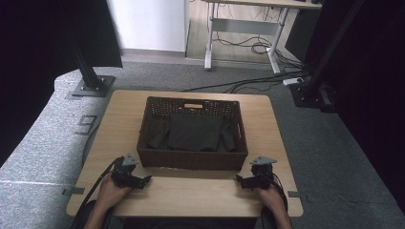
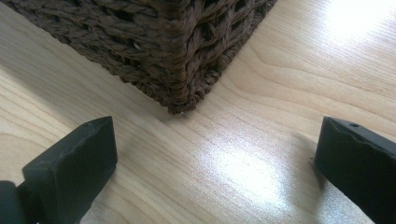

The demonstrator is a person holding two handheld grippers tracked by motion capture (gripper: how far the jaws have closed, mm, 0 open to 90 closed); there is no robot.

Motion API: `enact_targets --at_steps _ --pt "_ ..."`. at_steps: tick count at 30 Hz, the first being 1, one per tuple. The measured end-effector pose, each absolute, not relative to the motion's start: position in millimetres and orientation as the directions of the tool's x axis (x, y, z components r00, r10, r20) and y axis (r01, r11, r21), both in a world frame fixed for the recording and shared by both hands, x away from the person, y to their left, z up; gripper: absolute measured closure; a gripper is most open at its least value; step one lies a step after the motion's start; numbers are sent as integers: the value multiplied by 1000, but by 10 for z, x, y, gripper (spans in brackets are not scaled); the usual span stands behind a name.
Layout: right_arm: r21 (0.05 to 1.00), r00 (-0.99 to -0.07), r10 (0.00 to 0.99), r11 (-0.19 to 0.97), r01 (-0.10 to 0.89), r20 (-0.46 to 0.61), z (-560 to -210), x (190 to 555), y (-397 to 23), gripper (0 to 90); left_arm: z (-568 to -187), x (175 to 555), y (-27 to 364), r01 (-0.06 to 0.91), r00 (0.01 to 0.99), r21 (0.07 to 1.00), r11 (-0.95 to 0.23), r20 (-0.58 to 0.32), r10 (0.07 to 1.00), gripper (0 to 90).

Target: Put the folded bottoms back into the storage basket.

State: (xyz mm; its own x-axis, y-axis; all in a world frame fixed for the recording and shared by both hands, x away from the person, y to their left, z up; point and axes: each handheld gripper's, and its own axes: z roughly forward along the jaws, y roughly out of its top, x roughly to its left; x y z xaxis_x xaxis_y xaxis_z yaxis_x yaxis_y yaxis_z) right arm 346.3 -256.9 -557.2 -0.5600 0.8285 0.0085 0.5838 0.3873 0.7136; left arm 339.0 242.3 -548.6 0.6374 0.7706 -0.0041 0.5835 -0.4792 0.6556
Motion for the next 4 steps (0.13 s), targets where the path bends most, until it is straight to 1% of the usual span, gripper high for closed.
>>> enact_targets --at_steps 4 --pt "713 -556 831 385 585 8 -5572 3462 -2570 0 -5486 3390 2424 584 638 656 -479 -5 770 0"
